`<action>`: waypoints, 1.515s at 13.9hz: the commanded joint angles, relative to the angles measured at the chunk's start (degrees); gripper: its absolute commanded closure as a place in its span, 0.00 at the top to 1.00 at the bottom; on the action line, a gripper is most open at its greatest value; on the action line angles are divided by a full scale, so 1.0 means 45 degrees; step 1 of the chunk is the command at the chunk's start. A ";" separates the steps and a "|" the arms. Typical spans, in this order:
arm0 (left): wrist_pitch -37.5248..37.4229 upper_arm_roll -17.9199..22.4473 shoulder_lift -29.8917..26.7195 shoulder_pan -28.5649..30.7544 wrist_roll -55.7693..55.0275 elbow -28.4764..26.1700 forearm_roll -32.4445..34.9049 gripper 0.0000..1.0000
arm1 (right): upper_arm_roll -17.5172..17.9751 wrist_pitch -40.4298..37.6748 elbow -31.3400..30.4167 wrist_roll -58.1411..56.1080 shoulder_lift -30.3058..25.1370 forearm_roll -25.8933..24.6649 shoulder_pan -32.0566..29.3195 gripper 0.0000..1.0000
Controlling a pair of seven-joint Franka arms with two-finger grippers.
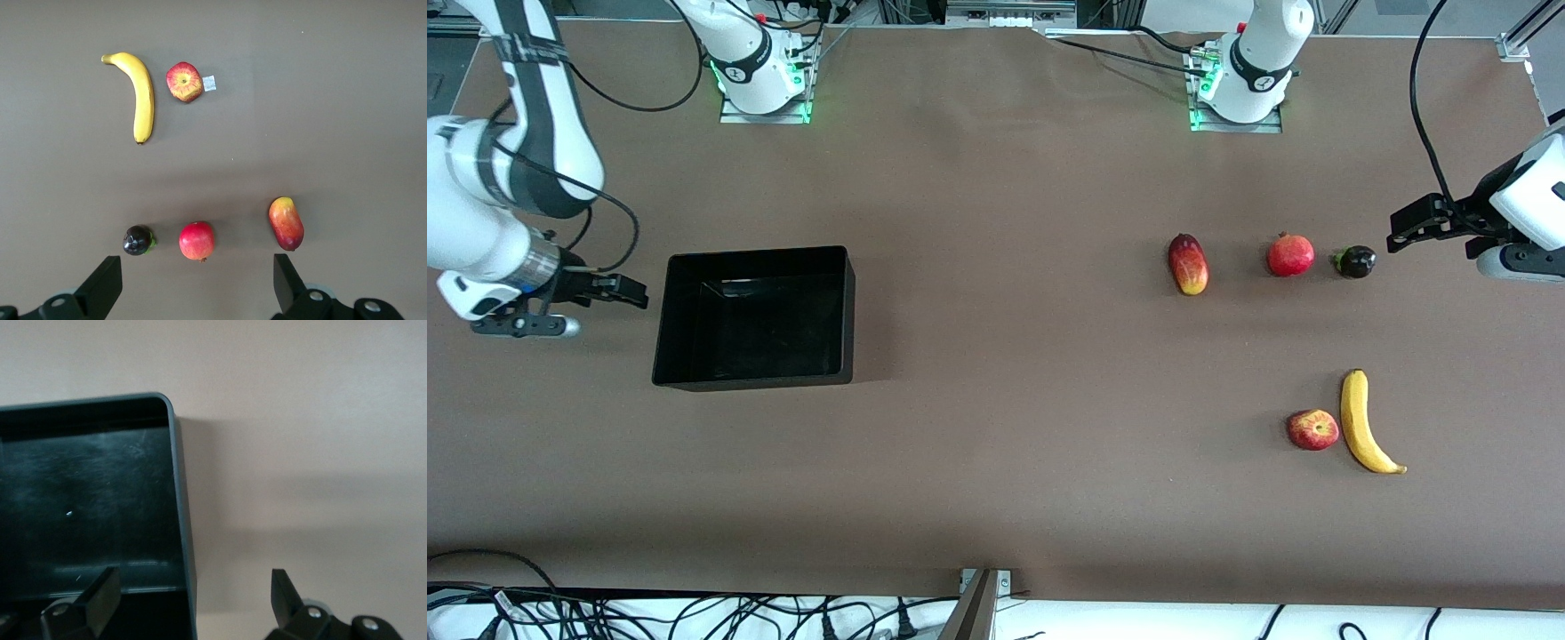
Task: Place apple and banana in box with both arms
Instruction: 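Reach the right gripper to the black box rim and grip it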
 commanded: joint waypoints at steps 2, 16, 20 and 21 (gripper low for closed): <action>-0.0316 0.0031 0.0189 -0.0050 -0.0060 0.0433 -0.0256 1.00 | 0.0068 0.2310 -0.1457 0.0085 0.0421 0.0209 -0.0055 1.00; -0.0238 0.0090 0.1066 0.0126 0.0115 0.0433 -0.0217 1.00 | 0.0398 0.3993 -0.2261 0.0104 0.1107 0.0208 0.0042 0.00; 0.1049 0.0129 0.2645 0.0339 0.0155 0.1310 -0.0469 1.00 | 0.1391 0.2538 -0.0840 0.0842 0.0892 0.0228 0.0043 0.00; 0.1728 0.0148 0.3094 0.0457 0.0155 0.1370 -0.0606 1.00 | 0.1705 0.1368 -0.0022 0.1736 0.0891 0.0209 0.0081 0.00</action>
